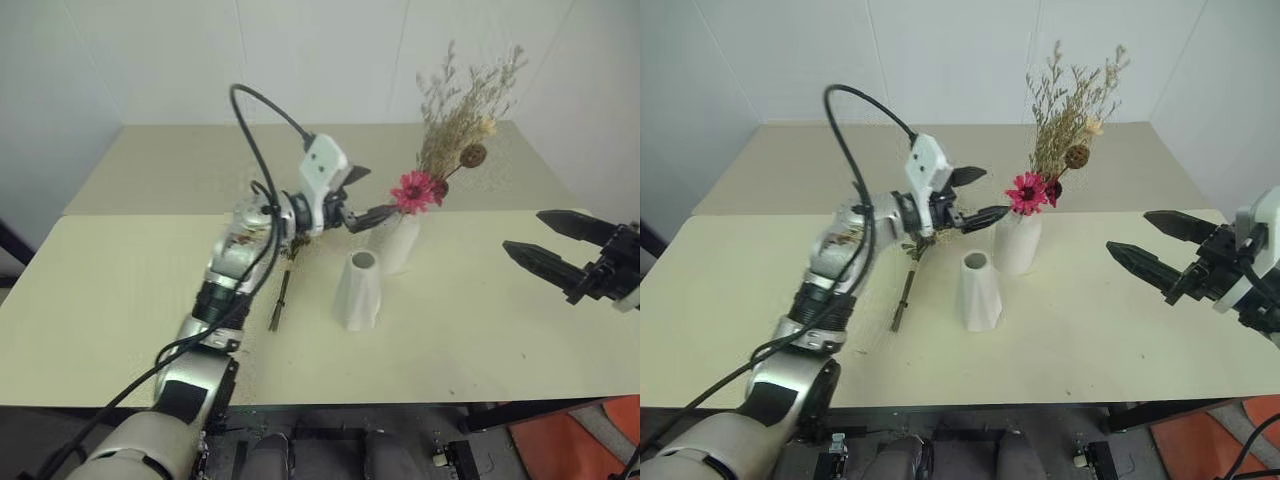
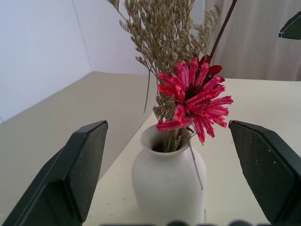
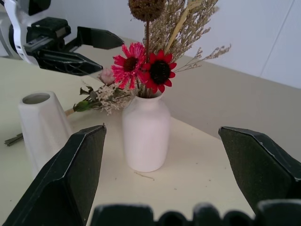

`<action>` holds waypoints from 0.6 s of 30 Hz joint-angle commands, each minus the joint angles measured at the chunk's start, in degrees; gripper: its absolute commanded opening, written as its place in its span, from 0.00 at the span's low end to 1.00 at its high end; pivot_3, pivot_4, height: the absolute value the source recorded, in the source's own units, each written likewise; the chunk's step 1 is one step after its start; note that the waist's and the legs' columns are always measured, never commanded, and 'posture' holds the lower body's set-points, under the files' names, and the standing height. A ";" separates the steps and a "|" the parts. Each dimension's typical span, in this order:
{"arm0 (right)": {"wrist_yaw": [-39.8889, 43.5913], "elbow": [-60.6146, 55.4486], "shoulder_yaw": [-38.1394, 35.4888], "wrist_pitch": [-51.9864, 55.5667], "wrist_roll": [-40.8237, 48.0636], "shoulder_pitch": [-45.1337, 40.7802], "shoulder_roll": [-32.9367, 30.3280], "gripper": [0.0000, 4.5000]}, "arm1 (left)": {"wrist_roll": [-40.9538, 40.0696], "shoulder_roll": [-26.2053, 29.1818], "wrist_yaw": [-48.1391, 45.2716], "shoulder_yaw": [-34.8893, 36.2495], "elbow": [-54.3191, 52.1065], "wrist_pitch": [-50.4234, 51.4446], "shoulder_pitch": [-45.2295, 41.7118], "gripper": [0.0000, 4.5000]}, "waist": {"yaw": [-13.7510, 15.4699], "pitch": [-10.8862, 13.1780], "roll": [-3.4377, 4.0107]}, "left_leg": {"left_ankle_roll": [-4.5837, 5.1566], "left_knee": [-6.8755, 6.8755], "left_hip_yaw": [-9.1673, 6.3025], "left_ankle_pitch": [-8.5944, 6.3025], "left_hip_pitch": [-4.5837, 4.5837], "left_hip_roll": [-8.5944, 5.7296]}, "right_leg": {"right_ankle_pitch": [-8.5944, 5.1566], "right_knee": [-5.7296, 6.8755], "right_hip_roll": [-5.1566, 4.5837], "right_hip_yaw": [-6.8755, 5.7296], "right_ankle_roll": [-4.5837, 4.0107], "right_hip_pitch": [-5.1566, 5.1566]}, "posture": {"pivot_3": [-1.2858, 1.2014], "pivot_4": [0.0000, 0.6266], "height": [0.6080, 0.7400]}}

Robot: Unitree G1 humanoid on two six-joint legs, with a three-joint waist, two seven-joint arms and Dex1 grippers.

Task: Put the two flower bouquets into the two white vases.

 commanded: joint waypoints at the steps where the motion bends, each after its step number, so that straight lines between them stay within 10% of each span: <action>1: 0.64 -0.25 -0.28 -1.21 0.19 -1.39 -0.37 1.00 | -0.78 5.51 -3.40 0.51 -5.38 2.53 0.25 1.00 | 0.08 0.00 0.00 | 0.00 0.00 0.00 0.00 0.00 0.00 | 0.00 -0.01 0.00 0.00 0.00 0.00 | 0.52 0.24 1.00; 11: 1.94 1.59 1.97 -1.88 -0.80 -3.27 -0.26 1.00 | 1.77 19.61 -1.90 -2.19 -9.02 25.32 -0.39 1.00 | 0.26 0.02 -0.03 | 0.00 0.00 0.00 0.00 -0.02 0.00 | -0.01 -0.01 -0.01 -0.03 0.01 -0.01 | 0.52 0.24 1.00; 18: 4.09 2.44 3.65 -2.28 -1.27 -4.26 -0.70 1.00 | 1.63 18.08 0.66 -11.34 -1.73 53.02 -12.86 1.00 | 0.40 0.07 -0.12 | 0.00 0.02 -0.04 0.00 -0.10 -0.03 | -0.23 -0.02 -0.03 -0.10 0.38 -0.02 | 0.52 0.24 1.00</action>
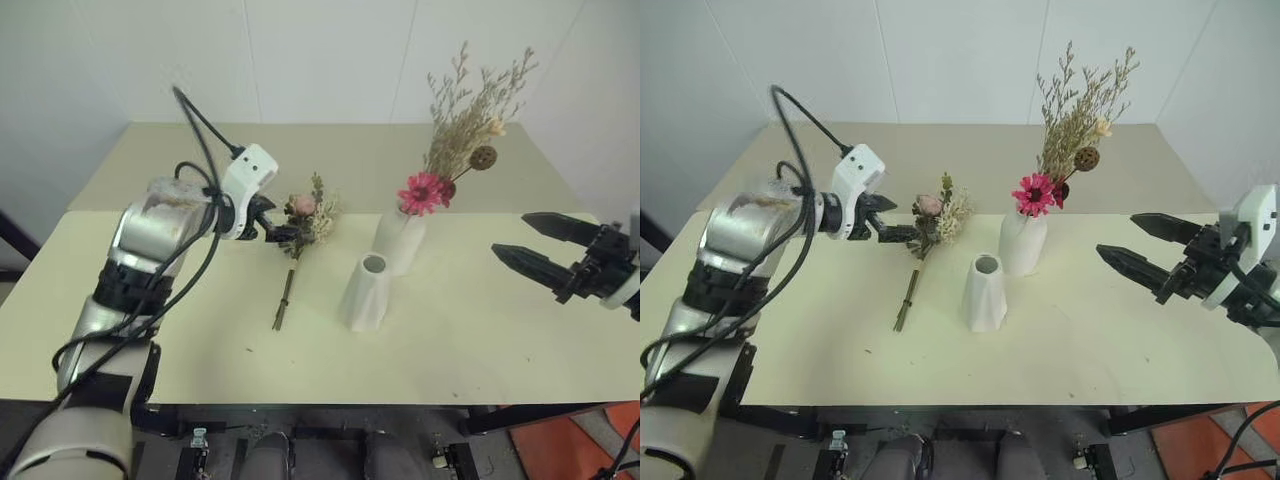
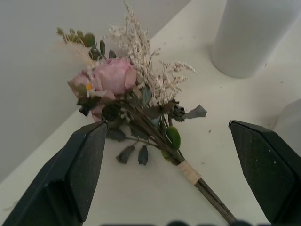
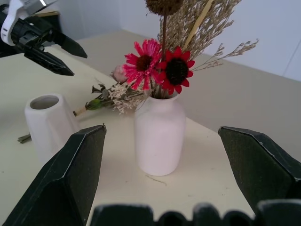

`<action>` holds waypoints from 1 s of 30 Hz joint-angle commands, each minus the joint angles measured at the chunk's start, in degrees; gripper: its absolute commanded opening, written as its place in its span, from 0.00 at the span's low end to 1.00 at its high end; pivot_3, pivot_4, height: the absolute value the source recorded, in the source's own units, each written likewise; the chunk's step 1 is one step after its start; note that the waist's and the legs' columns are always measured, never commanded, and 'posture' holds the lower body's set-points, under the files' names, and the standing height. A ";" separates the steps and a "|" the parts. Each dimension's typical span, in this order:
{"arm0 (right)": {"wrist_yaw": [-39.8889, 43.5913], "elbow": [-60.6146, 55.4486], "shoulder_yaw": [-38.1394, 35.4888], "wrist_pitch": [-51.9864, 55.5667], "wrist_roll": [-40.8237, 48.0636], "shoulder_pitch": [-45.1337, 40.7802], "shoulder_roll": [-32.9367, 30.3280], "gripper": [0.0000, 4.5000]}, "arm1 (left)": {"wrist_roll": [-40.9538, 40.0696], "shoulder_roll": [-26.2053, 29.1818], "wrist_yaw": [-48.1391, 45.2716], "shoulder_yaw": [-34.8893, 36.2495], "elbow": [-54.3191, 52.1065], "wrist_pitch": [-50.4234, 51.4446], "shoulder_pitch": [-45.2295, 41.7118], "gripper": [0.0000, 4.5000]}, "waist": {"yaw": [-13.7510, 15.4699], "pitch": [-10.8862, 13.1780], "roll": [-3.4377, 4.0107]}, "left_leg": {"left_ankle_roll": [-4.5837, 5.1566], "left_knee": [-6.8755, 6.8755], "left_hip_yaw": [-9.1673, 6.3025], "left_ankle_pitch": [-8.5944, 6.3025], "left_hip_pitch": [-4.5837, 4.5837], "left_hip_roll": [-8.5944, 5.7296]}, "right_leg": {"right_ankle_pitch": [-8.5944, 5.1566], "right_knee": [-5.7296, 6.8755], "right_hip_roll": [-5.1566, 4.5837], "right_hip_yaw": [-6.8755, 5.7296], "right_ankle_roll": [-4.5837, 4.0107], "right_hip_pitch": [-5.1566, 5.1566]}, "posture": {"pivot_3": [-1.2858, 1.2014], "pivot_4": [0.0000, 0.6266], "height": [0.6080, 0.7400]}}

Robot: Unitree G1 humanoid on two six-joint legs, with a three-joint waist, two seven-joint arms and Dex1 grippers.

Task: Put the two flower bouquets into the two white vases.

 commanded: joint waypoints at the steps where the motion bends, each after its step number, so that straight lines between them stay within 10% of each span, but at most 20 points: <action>1: 1.59 0.05 -0.51 -1.81 -0.17 -1.40 -0.80 1.00 | -0.07 -2.06 1.87 -2.85 5.67 10.97 -6.59 1.00 | -0.07 0.00 0.00 | 0.00 0.00 0.00 0.00 -0.01 -0.01 | 0.00 0.01 0.00 0.00 0.01 -0.01 | 0.52 0.24 1.00; 16: 4.98 0.75 -0.98 -2.30 -0.77 -2.26 -1.95 1.00 | 2.96 -14.77 10.97 -8.56 27.77 12.14 -9.98 1.00 | -0.17 0.01 -0.02 | 0.00 -0.01 0.03 0.00 -0.02 -0.01 | 0.07 0.03 -0.01 0.05 -0.12 -0.08 | 0.52 0.24 1.00; 25: 4.59 -0.83 -3.00 -1.71 -0.09 -0.12 -2.03 1.00 | 4.77 -16.22 12.99 -7.74 32.32 8.45 -7.91 0.47 | -0.14 0.01 -0.02 | 0.00 -0.01 0.04 0.00 -0.02 -0.02 | 0.11 0.05 -0.03 0.06 -0.18 -0.09 | 0.52 0.24 1.00; 30: 4.36 -0.99 -2.94 -1.74 0.03 0.15 -1.90 1.00 | 4.81 -16.62 23.10 5.65 31.20 1.46 -8.39 0.13 | -0.18 0.02 -0.04 | 0.00 -0.01 0.03 0.00 -0.02 0.00 | 0.12 0.05 -0.03 0.06 -0.20 -0.10 | 0.52 0.24 1.00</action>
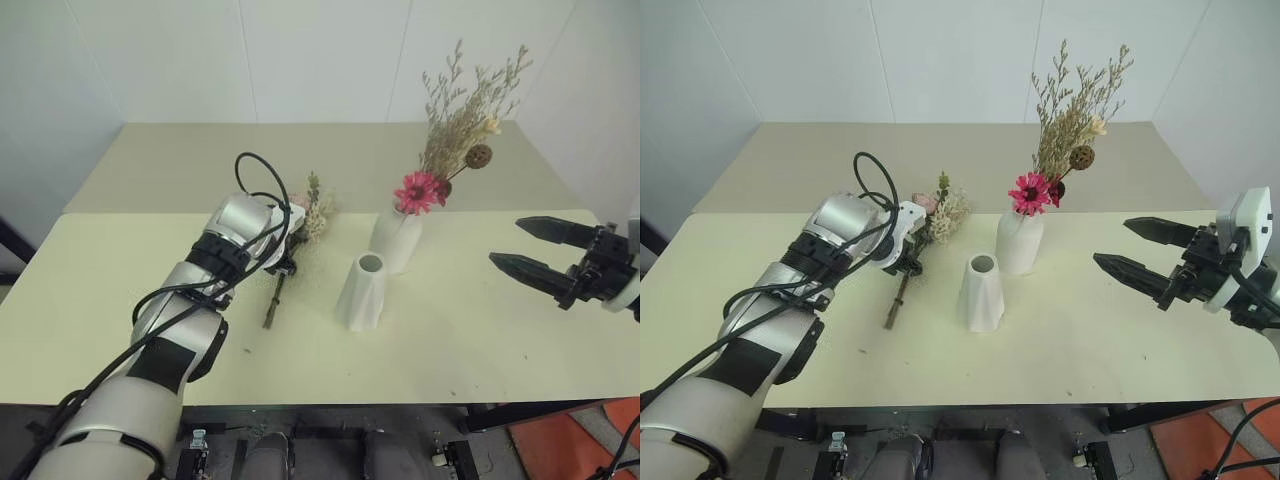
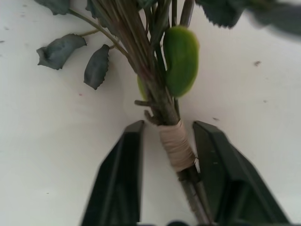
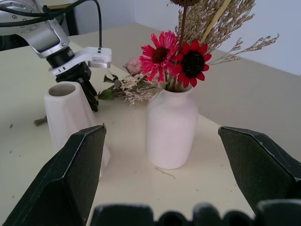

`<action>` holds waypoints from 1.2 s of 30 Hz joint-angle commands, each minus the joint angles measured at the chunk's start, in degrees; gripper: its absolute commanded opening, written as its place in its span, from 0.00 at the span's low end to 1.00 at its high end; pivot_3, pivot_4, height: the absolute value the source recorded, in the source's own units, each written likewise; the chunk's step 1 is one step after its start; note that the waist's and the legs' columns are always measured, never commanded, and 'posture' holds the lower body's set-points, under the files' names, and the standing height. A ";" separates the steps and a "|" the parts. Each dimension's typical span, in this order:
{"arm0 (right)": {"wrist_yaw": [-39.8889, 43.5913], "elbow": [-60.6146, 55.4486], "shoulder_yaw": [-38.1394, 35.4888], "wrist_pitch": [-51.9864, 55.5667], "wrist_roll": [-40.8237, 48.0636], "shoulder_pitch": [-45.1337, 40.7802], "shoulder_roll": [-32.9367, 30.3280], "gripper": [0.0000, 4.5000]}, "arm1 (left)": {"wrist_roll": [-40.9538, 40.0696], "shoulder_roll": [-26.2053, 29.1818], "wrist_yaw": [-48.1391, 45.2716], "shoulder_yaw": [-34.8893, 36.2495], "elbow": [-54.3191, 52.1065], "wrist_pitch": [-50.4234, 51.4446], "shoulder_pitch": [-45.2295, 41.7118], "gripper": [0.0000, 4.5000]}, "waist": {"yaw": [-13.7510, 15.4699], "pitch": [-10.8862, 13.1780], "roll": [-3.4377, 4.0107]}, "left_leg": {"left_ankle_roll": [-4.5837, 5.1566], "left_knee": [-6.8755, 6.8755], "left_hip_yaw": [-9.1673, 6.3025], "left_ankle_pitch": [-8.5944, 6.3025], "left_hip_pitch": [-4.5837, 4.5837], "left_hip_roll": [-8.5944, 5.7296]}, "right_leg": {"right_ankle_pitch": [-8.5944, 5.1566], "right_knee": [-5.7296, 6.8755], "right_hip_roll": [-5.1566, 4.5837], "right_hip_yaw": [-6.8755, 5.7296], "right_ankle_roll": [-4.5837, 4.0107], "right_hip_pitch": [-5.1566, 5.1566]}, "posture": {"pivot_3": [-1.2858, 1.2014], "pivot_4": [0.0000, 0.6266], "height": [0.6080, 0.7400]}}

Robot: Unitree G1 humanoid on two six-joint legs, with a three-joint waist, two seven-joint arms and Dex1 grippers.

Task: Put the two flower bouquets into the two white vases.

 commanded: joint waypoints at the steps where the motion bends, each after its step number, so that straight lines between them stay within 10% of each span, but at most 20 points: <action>1: -0.04 -1.54 -2.53 -0.67 0.74 -0.25 -0.86 1.00 | 0.20 0.25 8.44 10.83 -3.63 -8.33 -0.18 0.07 | -0.01 0.00 -0.01 | 0.00 0.00 0.00 0.00 -0.01 0.00 | 0.01 0.00 0.00 0.00 -0.02 -0.02 | 0.52 0.24 1.00; 9: -0.08 -0.57 -1.15 -1.15 0.48 -1.41 -0.59 1.00 | -9.64 -1.77 11.05 31.28 -20.38 -35.11 3.54 0.04 | 0.25 0.01 -0.01 | -0.01 0.00 -0.07 0.00 -0.14 -0.01 | 0.18 -0.02 -0.11 0.06 -0.15 -0.16 | 0.52 0.24 1.00; 16: -0.53 -0.65 -0.07 -1.29 0.16 -2.57 -0.04 1.00 | -31.53 -2.74 -0.19 38.67 -29.03 -24.36 0.22 0.04 | 0.15 0.01 -0.01 | -0.01 0.05 0.09 0.00 -0.18 -0.07 | 0.21 -0.02 -0.11 0.07 -0.10 -0.17 | 0.52 0.24 1.00; 23: -0.35 -1.80 -1.68 -1.01 0.75 -1.00 0.12 1.00 | -45.23 -1.62 -11.46 36.88 -35.15 -18.18 2.49 0.04 | 0.05 0.00 0.00 | -0.01 0.13 0.09 0.00 -0.19 -0.04 | 0.20 0.02 -0.05 0.06 -0.09 -0.16 | 0.52 0.24 1.00; 36: 14.61 0.78 -6.26 -0.16 6.92 3.21 -4.13 1.00 | -43.04 -2.88 -22.66 25.34 -37.63 -27.09 9.35 0.04 | 0.12 0.00 0.00 | 0.01 0.14 0.12 -0.01 0.03 -0.02 | 0.20 -0.06 0.00 0.09 -0.10 0.10 | 0.52 0.24 1.00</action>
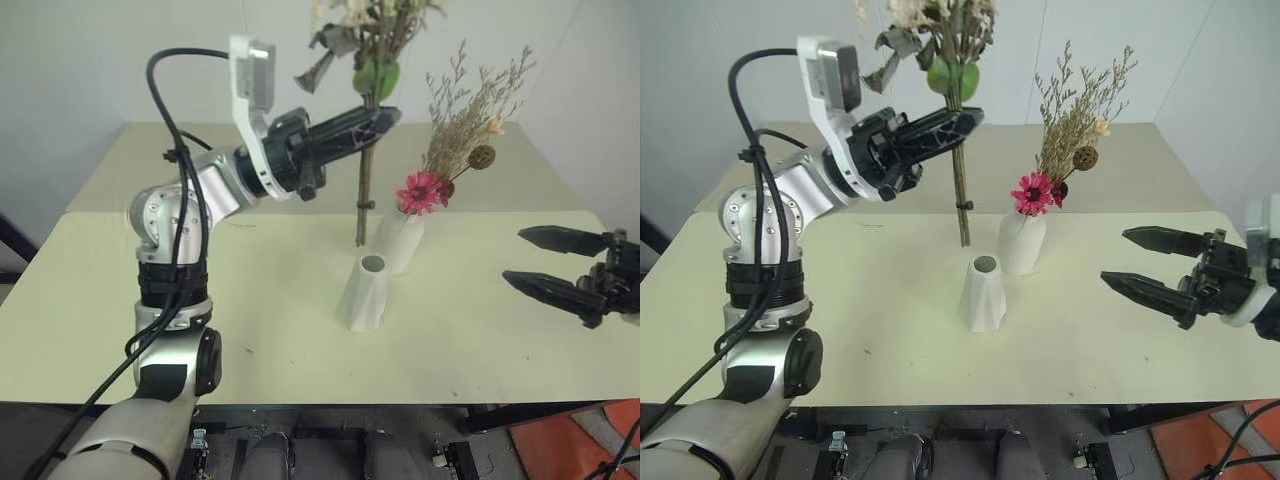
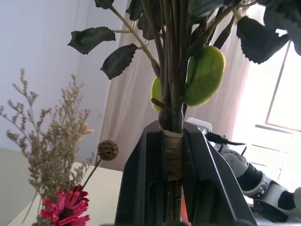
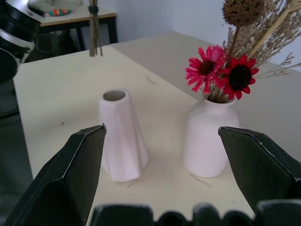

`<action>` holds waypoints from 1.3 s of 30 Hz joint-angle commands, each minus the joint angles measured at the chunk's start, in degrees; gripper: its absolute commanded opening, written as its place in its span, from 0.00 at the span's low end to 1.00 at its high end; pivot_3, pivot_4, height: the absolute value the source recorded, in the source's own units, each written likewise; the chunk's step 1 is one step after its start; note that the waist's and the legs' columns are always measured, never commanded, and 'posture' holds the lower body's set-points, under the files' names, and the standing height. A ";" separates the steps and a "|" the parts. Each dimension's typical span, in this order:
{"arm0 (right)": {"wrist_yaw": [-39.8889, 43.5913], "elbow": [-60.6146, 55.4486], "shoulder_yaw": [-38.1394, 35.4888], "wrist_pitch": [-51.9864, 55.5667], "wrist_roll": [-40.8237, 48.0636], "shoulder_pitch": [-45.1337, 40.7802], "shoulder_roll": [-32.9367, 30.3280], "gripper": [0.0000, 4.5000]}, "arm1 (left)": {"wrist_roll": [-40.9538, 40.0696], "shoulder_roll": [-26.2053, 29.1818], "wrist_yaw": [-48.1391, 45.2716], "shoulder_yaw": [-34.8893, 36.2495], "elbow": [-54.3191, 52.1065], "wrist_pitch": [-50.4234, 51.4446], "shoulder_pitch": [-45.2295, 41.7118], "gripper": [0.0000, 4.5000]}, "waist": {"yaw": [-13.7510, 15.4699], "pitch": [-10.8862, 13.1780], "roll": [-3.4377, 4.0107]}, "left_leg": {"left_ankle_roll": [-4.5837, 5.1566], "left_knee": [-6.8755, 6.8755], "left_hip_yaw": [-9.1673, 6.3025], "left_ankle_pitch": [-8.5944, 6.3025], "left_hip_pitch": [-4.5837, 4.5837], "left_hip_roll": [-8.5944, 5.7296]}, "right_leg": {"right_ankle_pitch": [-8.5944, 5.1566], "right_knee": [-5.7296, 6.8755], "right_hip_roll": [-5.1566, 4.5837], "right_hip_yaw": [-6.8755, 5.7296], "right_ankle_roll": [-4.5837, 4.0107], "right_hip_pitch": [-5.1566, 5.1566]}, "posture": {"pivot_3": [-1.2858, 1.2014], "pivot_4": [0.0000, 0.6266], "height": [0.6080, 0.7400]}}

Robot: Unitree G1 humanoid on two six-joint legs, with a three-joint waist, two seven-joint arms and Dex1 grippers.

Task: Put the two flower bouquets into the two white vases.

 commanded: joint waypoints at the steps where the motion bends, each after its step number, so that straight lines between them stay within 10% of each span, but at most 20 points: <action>1: 2.87 0.34 -2.07 -0.57 1.02 0.09 -1.54 1.00 | 1.54 -0.26 -2.21 -1.85 -0.08 -3.89 0.33 0.04 | -0.04 0.00 0.00 | 0.00 0.00 0.00 0.00 0.00 0.01 | 0.00 0.00 0.01 0.00 0.00 0.00 | 0.52 0.24 1.00; 39: 3.46 1.33 -3.38 -0.79 0.99 1.85 -1.42 1.00 | 11.49 -3.98 -4.57 -10.56 2.83 -12.76 5.91 0.04 | 0.00 0.00 -0.01 | 0.02 0.00 0.03 -0.01 0.01 0.02 | -0.01 -0.01 0.02 0.04 0.01 0.00 | 0.52 0.24 1.00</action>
